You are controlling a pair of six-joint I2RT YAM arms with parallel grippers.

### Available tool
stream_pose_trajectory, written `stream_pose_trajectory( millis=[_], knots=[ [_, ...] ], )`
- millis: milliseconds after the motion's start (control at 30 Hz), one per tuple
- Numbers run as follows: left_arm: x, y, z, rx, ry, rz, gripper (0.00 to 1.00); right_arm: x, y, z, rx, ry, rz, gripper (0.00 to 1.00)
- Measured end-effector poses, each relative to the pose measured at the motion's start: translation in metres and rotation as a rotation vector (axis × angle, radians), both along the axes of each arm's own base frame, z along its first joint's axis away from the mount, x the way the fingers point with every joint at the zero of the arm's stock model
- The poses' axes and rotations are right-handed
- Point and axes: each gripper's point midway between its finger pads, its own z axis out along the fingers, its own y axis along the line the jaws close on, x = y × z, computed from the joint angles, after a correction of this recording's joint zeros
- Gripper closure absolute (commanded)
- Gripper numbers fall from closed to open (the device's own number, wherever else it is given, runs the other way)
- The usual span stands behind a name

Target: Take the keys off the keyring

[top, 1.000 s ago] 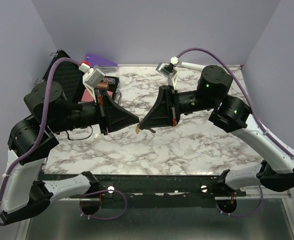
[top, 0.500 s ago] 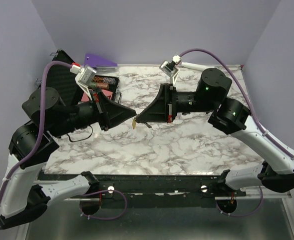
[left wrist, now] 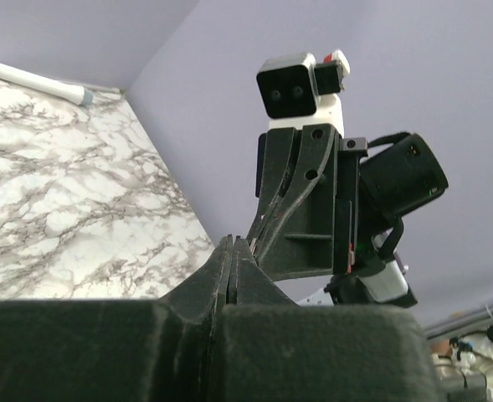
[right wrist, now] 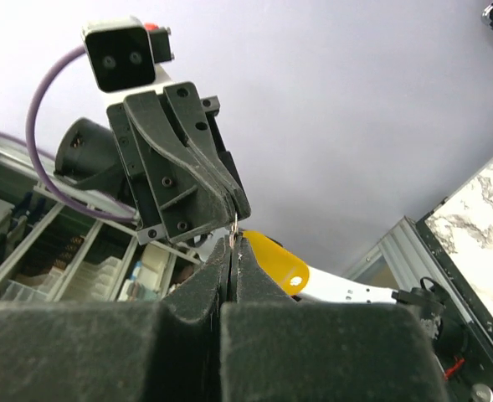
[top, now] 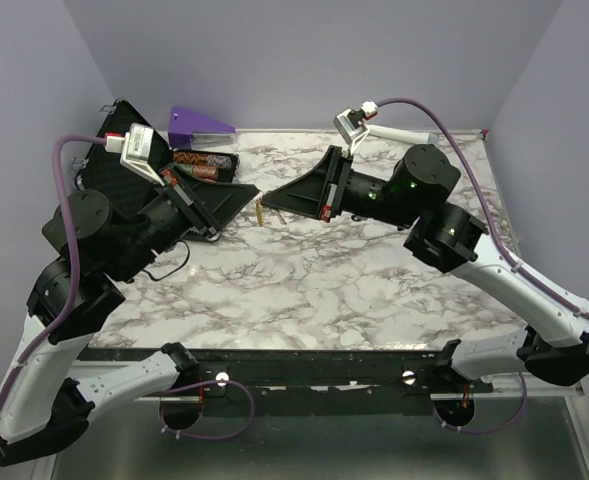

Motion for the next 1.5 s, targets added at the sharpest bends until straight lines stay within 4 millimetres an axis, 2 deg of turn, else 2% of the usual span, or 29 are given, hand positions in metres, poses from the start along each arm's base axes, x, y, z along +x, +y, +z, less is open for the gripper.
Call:
stream_pose_trajectory(
  millis=[333,367,467,533,633,767,867,1000,1067,1167,1233,1333,1500],
  knots=[
    [0.011,0.017,-0.001,-0.075,0.029,0.116,1.00,0.016,0.015,0.002,0.043,0.019,-0.032,0.99],
    [0.011,0.017,-0.001,-0.078,0.033,0.117,0.96,0.016,0.015,0.003,0.045,0.018,-0.032,0.99],
    [0.009,0.018,-0.001,-0.085,0.030,0.114,0.59,0.016,0.015,0.004,0.041,0.015,-0.033,0.99],
    [0.008,0.019,-0.002,-0.080,0.029,0.110,0.38,0.018,0.014,0.007,0.023,0.011,-0.052,0.99],
    [0.003,0.021,-0.008,-0.046,0.023,0.104,0.26,0.025,0.008,0.008,-0.025,0.012,-0.105,0.99],
    [-0.004,0.030,-0.025,0.032,0.017,0.110,0.26,0.035,-0.002,0.000,-0.122,0.058,-0.184,0.99],
    [-0.014,0.040,-0.046,0.097,-0.013,0.099,0.28,0.045,-0.006,-0.024,-0.242,0.137,-0.246,0.99],
    [-0.027,0.038,-0.066,0.173,-0.060,0.029,0.30,0.060,-0.005,-0.082,-0.477,0.287,-0.317,0.99],
    [-0.031,0.027,-0.081,0.210,-0.065,-0.037,0.31,0.064,-0.002,-0.117,-0.596,0.357,-0.325,0.99],
    [-0.034,0.010,-0.109,0.253,-0.030,-0.124,0.32,0.058,0.001,-0.166,-0.724,0.448,-0.296,0.99],
    [-0.035,0.001,-0.129,0.276,0.010,-0.172,0.32,0.049,0.002,-0.187,-0.755,0.498,-0.253,0.99],
    [-0.039,-0.005,-0.150,0.286,0.072,-0.210,0.32,0.034,0.008,-0.192,-0.717,0.526,-0.156,0.99],
    [-0.047,-0.004,-0.156,0.247,0.127,-0.229,0.36,0.019,0.024,-0.172,-0.611,0.521,-0.022,0.99]
  ],
)
